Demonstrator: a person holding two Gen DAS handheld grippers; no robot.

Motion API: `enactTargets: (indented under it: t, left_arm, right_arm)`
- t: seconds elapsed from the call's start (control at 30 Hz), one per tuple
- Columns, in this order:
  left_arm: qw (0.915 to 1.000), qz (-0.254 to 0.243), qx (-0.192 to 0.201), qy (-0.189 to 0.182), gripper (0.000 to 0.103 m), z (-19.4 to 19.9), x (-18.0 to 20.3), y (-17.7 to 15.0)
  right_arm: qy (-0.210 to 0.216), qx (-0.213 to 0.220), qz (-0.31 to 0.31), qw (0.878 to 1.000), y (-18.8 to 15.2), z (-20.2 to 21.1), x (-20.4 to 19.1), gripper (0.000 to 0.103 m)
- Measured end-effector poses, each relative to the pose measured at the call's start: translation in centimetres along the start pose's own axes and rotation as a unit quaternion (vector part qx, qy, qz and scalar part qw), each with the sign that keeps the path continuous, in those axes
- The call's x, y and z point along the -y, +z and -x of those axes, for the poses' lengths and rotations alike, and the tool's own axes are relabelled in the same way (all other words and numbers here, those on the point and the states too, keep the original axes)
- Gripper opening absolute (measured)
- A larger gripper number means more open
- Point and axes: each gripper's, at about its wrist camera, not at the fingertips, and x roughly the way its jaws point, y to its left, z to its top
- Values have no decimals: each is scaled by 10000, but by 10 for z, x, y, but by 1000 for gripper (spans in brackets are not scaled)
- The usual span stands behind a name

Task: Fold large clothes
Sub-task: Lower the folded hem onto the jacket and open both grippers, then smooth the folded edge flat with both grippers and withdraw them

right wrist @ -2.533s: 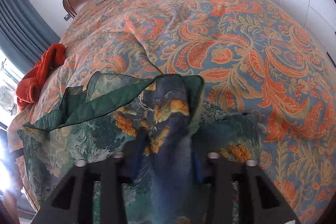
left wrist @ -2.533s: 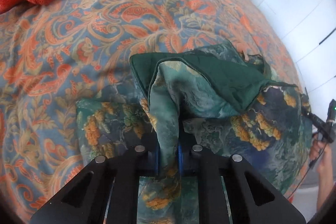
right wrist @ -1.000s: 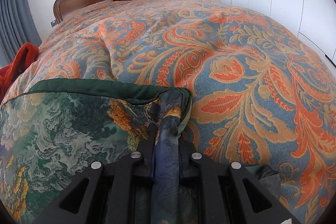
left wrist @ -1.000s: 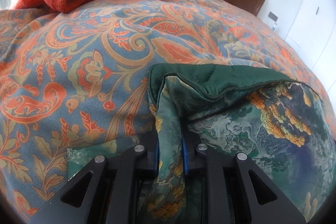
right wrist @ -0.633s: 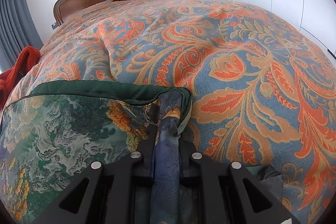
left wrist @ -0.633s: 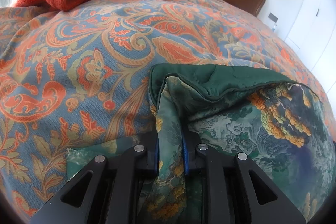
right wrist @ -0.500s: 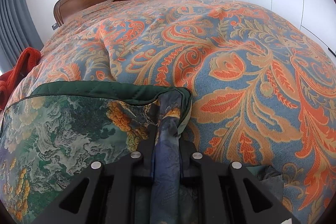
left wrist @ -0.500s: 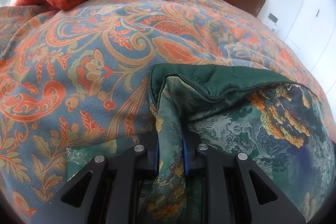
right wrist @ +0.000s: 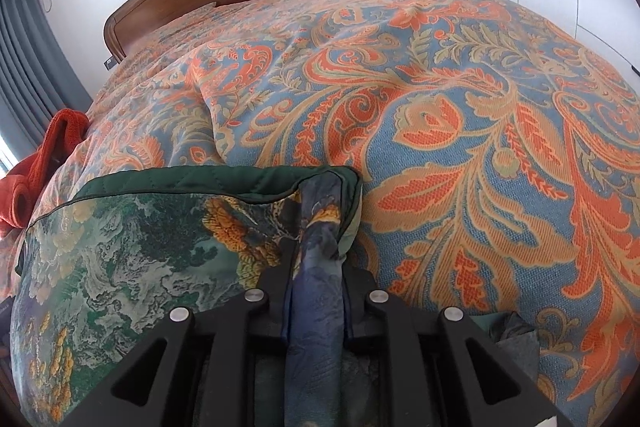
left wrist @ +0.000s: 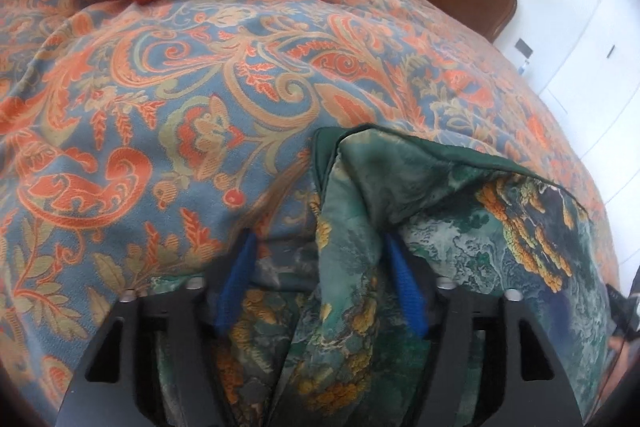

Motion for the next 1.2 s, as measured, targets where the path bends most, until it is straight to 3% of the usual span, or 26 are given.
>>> enactTargets:
  t: [0.1,0.13,0.17,0.23,0.4,0.5,0.7,0.8,0.87,0.93,1.0,1.2]
  left_arm:
    - [9999,-50,-1,163,87,16,2,6]
    - [9997,-118,6,224,87,23,5,7]
    - [9994,-198,50,278,87,32,9,9]
    - [9984,-337,246,372,87,53,18,14]
    - [9948,-727,706,134,93,86,66,34]
    - [9941,-1023,322,-129,95,60,102,45]
    - [9868,-1622,-38,5,94,-7,158,33]
    - [9836,-1757,-114,388,93,-28,150,29]
    - [9900,-1343,-66,417,93,-32,123,38]
    - [9953,-894,24,381,91,-30,94,45]
    - [9971,-670,43,346,82,-34,73,46]
    - [9985,-505,164,102,77,-36,59,38]
  right_arm:
    - [85,-212,-112,9997,9,7,4,24]
    - [58,-278,-131,9995,12,10,4,33]
    - [3,-320,-171,9993,17,16,4,50]
    - [-28,-242,-234,9994,25,33,4,59]
    - [57,-30,-20,10000,48,75,-19,59]
    - [422,6,246,9988,56,84,-55,59]
    - [1278,-388,690,9886,43,51,-149,59]
    - [1425,-740,1031,9816,25,21,-191,59]
    - [1099,-812,1465,9797,16,2,-205,59]
    - [1171,-725,1536,9785,17,-7,-194,57]
    - [1342,-587,1399,9793,22,-9,-172,57]
    - [1405,-111,675,9877,30,-8,-98,57]
